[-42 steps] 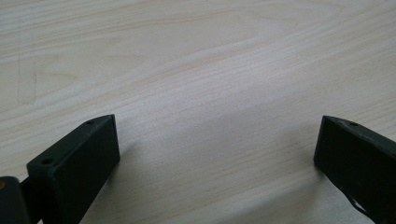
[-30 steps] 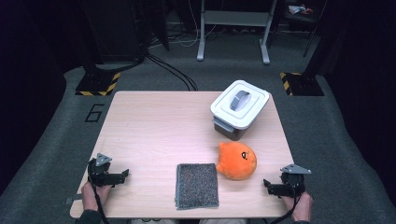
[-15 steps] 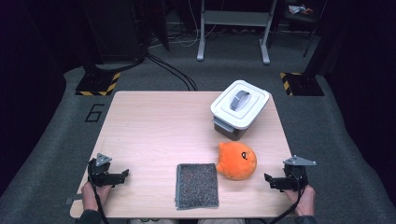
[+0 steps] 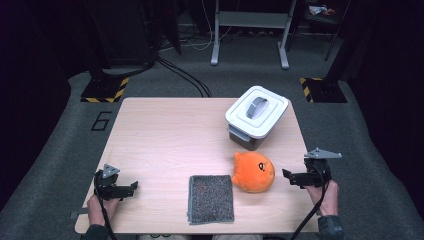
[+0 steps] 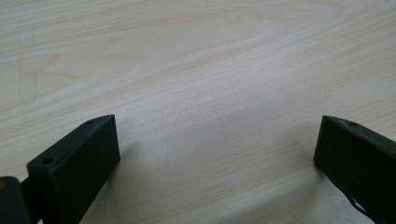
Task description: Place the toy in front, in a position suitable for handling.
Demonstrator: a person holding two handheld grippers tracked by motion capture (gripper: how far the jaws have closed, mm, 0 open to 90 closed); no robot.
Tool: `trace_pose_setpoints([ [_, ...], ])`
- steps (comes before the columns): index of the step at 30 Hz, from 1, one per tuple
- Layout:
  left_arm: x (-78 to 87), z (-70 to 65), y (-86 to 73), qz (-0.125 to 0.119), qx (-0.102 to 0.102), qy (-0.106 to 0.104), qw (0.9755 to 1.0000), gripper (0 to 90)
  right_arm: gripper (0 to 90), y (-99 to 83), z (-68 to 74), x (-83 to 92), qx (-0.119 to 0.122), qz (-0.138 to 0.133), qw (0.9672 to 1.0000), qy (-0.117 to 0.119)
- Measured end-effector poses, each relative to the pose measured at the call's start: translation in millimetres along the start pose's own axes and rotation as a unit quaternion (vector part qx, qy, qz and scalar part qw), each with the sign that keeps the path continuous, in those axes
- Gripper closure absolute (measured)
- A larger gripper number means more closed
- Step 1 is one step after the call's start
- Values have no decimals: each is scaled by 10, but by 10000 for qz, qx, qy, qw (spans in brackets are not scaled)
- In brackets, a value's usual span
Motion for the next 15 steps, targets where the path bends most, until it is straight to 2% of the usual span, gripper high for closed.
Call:
trace_pose_setpoints([
  [3,0,1,0,-3,-1,8,10000,0,12,97,-4,-23,-51,-28,10000,45],
  [5,0,0,0,-1,2,2,10000,0,15,240,-22,-59,-87,-82,9999,119],
  [7,0,0,0,-2,-1,1,10000,0,17,279,-30,-70,-89,-108,9998,132],
  [8,2,0,-2,12,1,0,10000,0,18,381,-43,-101,-95,-137,9998,147],
  [9,1,0,-1,3,-8,2,10000,0,18,381,-43,-101,-95,-137,9998,147],
  [12,1,-1,-1,8,7,0,10000,0,22,583,-53,-201,-65,-129,9997,172],
  [15,0,0,0,-2,3,3,10000,0,29,654,-58,-256,-49,-108,9998,159],
])
Point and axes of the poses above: each handheld gripper's, and its own axes: x roughly backward along the jaws, y roughly out of its top, z roughly to its left, the point moved 7 cm from there along -x, roughly forward along the jaws, and after that the axes turned 6 degrees about -z, right-handed, at the moved point
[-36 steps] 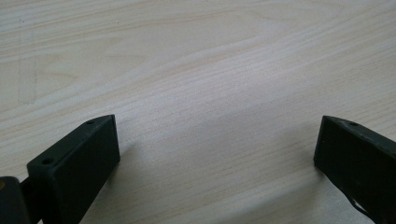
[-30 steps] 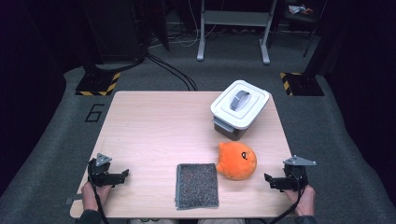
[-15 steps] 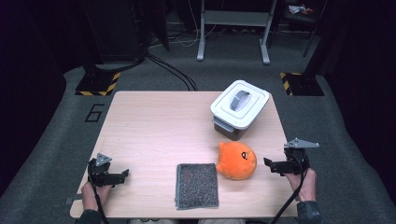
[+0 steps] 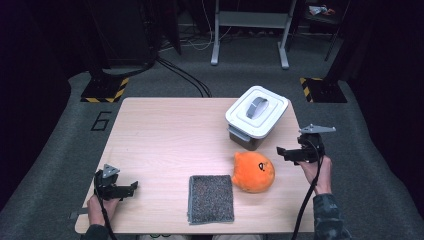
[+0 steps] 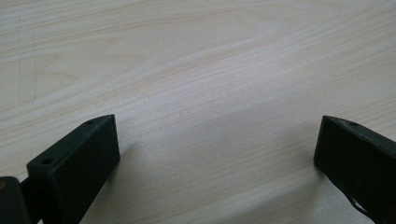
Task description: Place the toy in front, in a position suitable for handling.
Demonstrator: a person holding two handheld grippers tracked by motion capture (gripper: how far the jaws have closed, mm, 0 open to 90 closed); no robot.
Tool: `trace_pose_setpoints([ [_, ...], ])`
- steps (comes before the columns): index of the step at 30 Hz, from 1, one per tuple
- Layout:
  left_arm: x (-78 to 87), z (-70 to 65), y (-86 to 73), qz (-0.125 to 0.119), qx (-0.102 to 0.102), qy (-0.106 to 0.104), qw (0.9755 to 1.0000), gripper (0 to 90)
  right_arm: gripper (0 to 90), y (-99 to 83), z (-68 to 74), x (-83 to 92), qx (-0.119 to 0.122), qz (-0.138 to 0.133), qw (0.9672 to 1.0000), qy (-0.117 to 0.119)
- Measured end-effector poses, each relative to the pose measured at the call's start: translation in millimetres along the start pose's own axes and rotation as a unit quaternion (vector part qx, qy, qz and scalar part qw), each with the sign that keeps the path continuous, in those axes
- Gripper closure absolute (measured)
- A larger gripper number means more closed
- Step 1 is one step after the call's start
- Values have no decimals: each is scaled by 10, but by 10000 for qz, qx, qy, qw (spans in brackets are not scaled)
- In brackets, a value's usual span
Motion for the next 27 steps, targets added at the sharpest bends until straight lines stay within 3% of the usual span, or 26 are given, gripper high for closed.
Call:
trace_pose_setpoints([
  [3,0,0,0,2,-1,-1,10000,0,51,134,-60,-164,11,129,9999,-50],
  [14,3,0,-2,18,-4,-7,10000,0,67,420,-109,-429,-223,59,9997,46],
  [20,1,-1,-2,7,6,-3,10000,0,127,554,-121,-535,-335,-2,9994,32],
  [27,2,-1,-2,12,-2,-6,10000,0,238,642,-235,-682,-502,19,9986,-174],
])
Point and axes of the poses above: each handheld gripper's, and its own axes: x roughly backward along the jaws, y roughly out of its top, z roughly to its left, the point moved 7 cm from there along -x, roughly forward along the jaws, and after that the axes turned 6 degrees about -z, right-handed, at the moved point
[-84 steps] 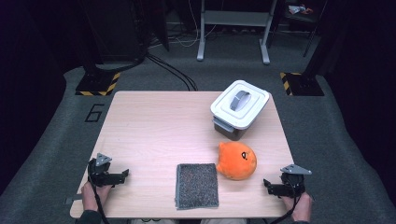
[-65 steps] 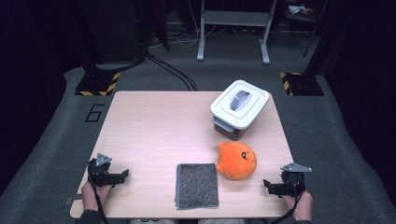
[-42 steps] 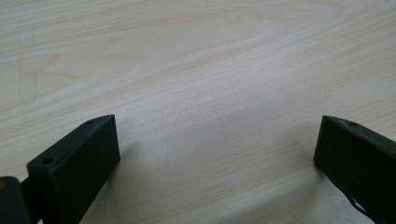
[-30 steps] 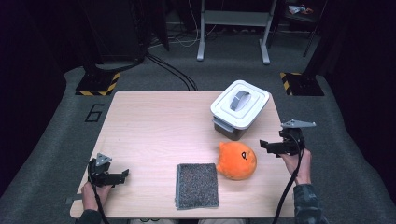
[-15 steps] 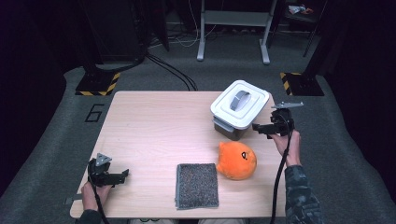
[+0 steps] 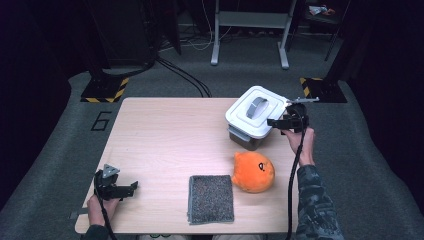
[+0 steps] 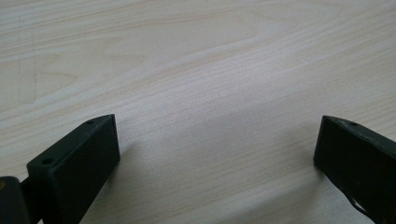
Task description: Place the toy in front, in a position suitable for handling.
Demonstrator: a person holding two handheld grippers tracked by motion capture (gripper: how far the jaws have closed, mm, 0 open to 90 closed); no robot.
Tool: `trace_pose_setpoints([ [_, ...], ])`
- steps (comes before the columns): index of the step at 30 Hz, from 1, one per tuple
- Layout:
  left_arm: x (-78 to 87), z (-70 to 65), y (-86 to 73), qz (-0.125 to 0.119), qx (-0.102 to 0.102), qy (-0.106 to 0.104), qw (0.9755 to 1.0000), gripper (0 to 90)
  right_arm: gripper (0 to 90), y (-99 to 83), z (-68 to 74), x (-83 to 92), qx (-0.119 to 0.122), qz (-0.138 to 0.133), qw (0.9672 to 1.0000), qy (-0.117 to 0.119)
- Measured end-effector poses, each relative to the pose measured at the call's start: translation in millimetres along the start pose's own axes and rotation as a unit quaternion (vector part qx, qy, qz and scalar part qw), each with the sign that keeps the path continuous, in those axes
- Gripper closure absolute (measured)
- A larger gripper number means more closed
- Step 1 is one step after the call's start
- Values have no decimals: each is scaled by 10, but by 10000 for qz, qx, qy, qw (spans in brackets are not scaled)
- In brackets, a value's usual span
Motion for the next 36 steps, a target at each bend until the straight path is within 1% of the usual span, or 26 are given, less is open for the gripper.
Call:
trace_pose_setpoints([
  [2,-2,0,2,-13,1,1,10000,0,253,0,-15,-15,8,11,10000,-46],
  [3,-1,1,1,-3,-7,0,10000,0,267,2,-19,-33,3,-4,10000,-20],
  [4,-1,-1,0,-4,6,1,10000,0,299,-6,-38,-62,-9,18,9999,-98],
  [6,-1,1,1,-5,-8,-1,10000,0,308,-7,-39,-72,-18,10,10000,-72],
  [7,0,0,0,1,1,-1,10000,0,330,-17,-54,-100,-28,46,9999,-137],
  [9,0,0,0,2,-1,-2,10000,0,340,-18,-52,-111,-50,37,9999,-119],
  [10,0,0,0,-1,-3,-2,10000,0,349,-33,-44,-131,-132,82,9998,-88],
  [11,-1,1,1,-9,-7,-1,10000,0,351,-30,-46,-140,-100,54,9999,-102],
  [16,1,0,0,3,-5,-6,10000,0,360,-32,-33,-143,-134,39,9997,-176],
  [22,1,0,-1,4,-7,-5,10000,0,368,-34,-27,-147,-156,28,9997,-203],
  [26,1,0,-1,4,-8,-5,10000,0,382,-34,7,-163,-195,51,9995,-246],
  [28,1,0,-1,6,-9,-6,10000,0,381,-33,11,-176,-169,38,9995,-261],
  [32,1,0,0,2,-5,-6,10000,0,391,-39,49,-183,-249,63,9995,-205],
  [33,0,0,0,-2,-1,-6,10000,0,394,-34,49,-190,-197,34,9996,-195],
  [36,1,0,-1,5,-9,-7,10000,0,393,-44,89,-175,-213,109,9995,-205],
])
Point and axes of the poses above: each handheld gripper's, and its own axes: x roughly backward along the jaws, y roughly out of its top, z roughly to its left, the point moved 7 cm from there along -x, roughly forward along the jaws, and after that the axes turned 6 degrees about -z, right-handed, at the moved point
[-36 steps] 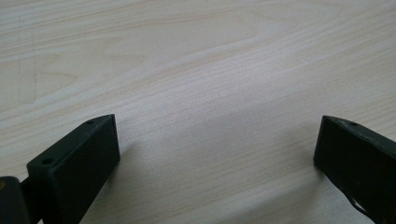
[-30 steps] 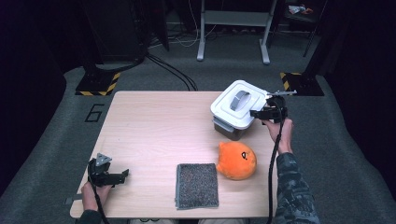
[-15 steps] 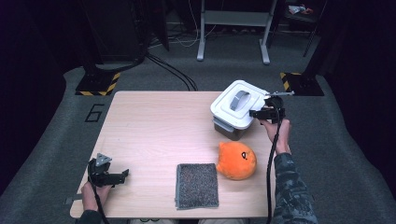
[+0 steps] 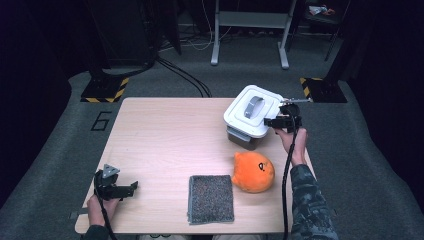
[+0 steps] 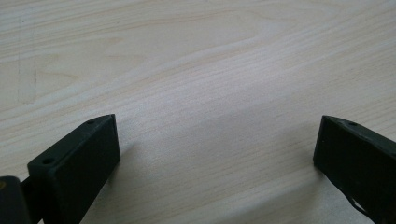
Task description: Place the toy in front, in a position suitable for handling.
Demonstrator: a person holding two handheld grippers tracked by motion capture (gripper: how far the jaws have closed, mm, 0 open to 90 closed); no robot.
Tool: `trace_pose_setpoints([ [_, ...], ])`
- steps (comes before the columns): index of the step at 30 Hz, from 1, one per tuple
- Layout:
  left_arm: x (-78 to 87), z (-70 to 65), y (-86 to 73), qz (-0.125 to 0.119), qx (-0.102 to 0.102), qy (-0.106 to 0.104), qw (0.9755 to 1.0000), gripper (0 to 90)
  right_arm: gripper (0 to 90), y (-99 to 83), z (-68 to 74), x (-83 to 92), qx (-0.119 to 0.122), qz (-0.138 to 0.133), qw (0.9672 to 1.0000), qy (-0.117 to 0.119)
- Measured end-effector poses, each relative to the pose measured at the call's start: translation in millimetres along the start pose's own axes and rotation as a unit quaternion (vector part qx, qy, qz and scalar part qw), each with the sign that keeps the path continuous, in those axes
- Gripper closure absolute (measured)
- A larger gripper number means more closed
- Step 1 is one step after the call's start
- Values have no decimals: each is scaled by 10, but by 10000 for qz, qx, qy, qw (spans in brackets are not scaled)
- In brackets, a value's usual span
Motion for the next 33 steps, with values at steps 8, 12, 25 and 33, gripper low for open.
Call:
trace_pose_setpoints([
  [8,0,0,0,0,2,0,10000,0,396,-18,42,3,-22,-40,10000,78],
  [12,-1,0,0,-3,3,2,10000,0,401,-17,60,-9,-76,-66,9999,98],
  [25,0,-1,0,-1,-1,1,10000,0,400,-37,199,-42,-291,4,9994,207],
  [33,0,0,1,0,-4,-2,10000,0,402,-6,307,-105,-207,71,9993,315],
])
Point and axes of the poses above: each handheld gripper's, and its own axes: x roughly backward along the jaws, y roughly out of its top, z roughly to its left, the point moved 7 cm from there along -x, roughly forward along the jaws, and after that the axes turned 6 degrees about -z, right-handed, at the moved point
